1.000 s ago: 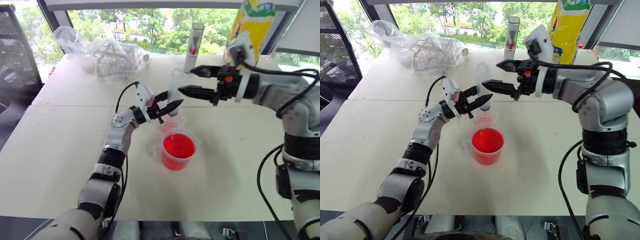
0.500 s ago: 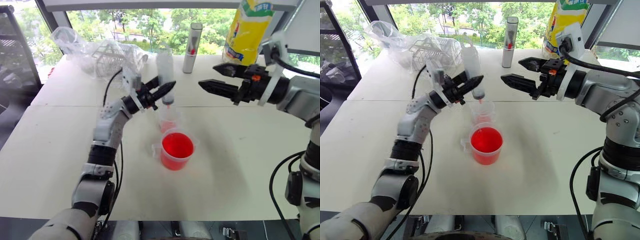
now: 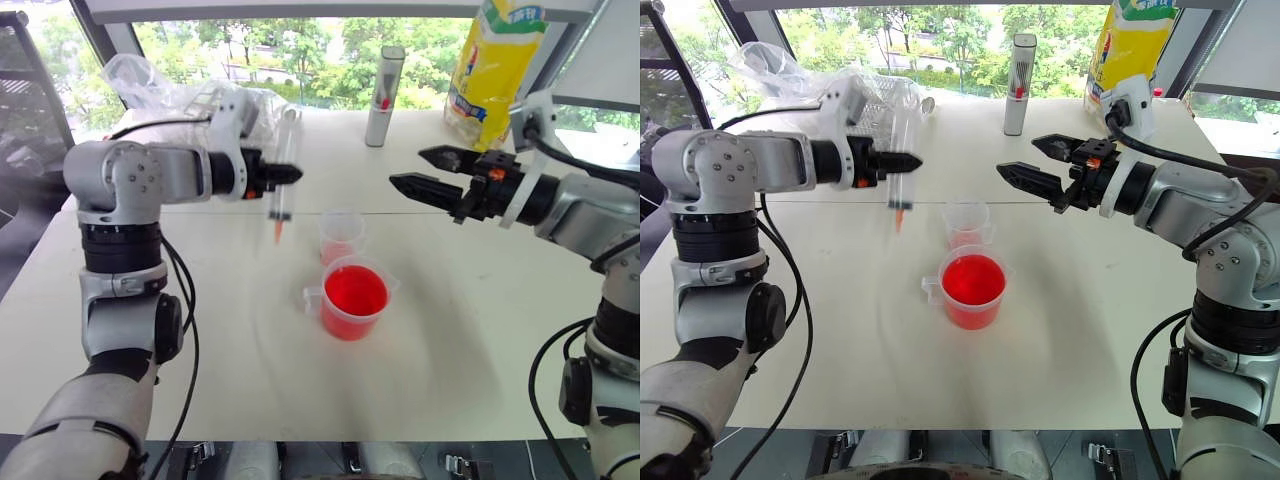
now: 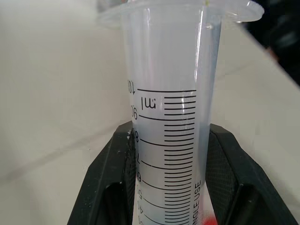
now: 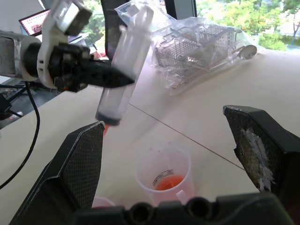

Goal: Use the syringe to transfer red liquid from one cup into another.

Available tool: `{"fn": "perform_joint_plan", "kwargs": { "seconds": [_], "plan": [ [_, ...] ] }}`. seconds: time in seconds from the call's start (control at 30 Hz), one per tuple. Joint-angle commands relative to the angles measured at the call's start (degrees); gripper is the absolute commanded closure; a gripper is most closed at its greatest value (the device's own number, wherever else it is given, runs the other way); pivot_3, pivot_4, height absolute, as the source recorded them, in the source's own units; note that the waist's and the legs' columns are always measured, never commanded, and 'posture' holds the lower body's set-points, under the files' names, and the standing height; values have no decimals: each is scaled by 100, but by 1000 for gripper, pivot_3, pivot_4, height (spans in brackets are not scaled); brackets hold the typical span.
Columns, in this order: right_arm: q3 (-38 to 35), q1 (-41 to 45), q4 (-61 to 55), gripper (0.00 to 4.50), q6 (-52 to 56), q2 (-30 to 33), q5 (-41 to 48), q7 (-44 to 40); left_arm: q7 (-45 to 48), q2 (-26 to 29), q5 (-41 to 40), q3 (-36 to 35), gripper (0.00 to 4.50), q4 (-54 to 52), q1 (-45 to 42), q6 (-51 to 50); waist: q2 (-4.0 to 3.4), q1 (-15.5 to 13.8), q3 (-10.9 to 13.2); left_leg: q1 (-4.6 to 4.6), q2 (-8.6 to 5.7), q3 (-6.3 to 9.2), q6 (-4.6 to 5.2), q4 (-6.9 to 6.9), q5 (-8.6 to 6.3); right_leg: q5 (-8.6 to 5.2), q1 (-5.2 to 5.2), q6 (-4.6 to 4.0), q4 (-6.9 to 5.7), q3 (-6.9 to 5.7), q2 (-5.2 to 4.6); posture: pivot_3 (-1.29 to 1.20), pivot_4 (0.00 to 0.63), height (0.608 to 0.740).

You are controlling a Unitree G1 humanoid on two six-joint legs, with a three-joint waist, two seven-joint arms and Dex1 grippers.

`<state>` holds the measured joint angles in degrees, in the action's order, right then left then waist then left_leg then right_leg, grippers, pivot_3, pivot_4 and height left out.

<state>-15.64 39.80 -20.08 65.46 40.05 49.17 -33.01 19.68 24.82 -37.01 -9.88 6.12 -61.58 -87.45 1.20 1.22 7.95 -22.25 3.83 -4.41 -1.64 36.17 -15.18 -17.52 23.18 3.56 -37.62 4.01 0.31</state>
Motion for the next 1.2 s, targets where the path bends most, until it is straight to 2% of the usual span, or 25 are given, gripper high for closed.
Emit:
{"fn": "perform_joint_plan", "kwargs": {
  "seconds": [0.03, 0.07, 0.13, 0.17, 0.27, 0.3, 0.47, 0.6, 0.77, 0.87, 0.93, 1.03, 1.2],
  "plan": [
    [-24, 19, -177, 99, -132, -43, 101, 62, -562, 243, -171, 62, 3077, 128, 141, -505, -1, 0, 0, 0, 1, 0, -8, -3, 5, 0, 2, 0, 0, 0, 0, 0, 150, 740],
    [-21, 14, -180, 99, -131, -61, 113, 82, -686, 352, -303, 181, 3077, 173, 266, -505, -1, 9, 0, 1, 1, 0, -12, -4, 7, 0, 3, 0, -3, 1, -1, 0, 150, 740],
    [-26, -15, -186, 0, -136, -78, 137, 113, -1026, 590, -771, 367, 2047, 187, 602, -505, -1, 30, 0, 7, 6, -1, -20, -9, 11, 0, 6, -1, -8, 6, -5, 0, 150, 740],
    [-21, -18, -187, 0, -137, -84, 149, 132, -1165, 670, -984, 407, 1731, 197, 687, -505, 0, 32, 1, 10, 9, -1, -26, -13, 14, 0, 6, -1, -12, 9, -10, 0, 150, 740],
    [7, -86, -217, 0, -158, -109, 163, 174, -1760, 943, -1885, 661, 262, -49, 1205, -505, 2, 9, 1, 8, 11, 2, -46, -16, 26, 0, 10, -2, -18, 8, -17, 0, 150, 740],
    [11, -104, -227, 0, -158, -114, 174, 184, -2000, 976, -2239, 707, 48, -102, 1371, -505, 2, 0, 1, 8, 9, 1, -47, -15, 26, 0, 10, -1, -19, 8, -21, 0, 150, 740],
    [36, -130, -230, 0, -164, -115, 207, 228, -3288, 793, -3514, 652, 48, -287, 1912, -505, 4, -29, 0, 5, 0, 0, -47, -9, 26, 1, 8, -1, -21, 6, -38, 0, 150, 740],
    [43, -145, -244, 0, -143, -88, 236, 229, -4143, 679, -4131, 470, 48, -331, 2075, -505, 6, -29, -1, 4, -4, 1, -47, -6, 26, 1, 7, -1, -22, 4, -38, 0, 150, 740],
    [35, -197, -253, 0, -154, -45, 263, 195, -4770, 783, -4714, 264, 48, -229, 1934, -505, 6, -8, -1, 5, -4, 2, -47, -6, 26, 1, 7, -1, -22, 5, -31, 0, 150, 740],
    [73, -207, -242, 0, -186, -46, 243, 169, -4901, 1073, -5117, 262, 48, -253, 1872, -505, 6, -6, -1, 6, -5, 2, -49, -6, 27, 1, 8, -1, -23, 6, -20, 0, 150, 740],
    [85, -205, -230, 0, -201, -43, 235, 149, -4739, 1357, -5294, 277, 48, -336, 1800, -505, 6, -14, -1, 7, -4, 2, -51, -7, 28, 0, 8, -1, -23, 6, -17, 0, 150, 740],
    [101, -225, -214, 0, -248, -10, 215, 94, -4020, 1926, -5253, 339, 48, -557, 1614, -505, 12, -12, 3, 7, -8, 1, -54, -7, 30, 0, 10, -2, -22, 6, -12, 0, 150, 740],
    [151, -320, -200, 0, -294, 128, 175, -75, -2664, 2561, -4824, 190, 48, -655, 1363, -409, 11, -22, 3, 8, -13, -2, -54, -11, 30, -1, 9, -4, -18, 5, -13, 0, 150, 740]
  ]
}}
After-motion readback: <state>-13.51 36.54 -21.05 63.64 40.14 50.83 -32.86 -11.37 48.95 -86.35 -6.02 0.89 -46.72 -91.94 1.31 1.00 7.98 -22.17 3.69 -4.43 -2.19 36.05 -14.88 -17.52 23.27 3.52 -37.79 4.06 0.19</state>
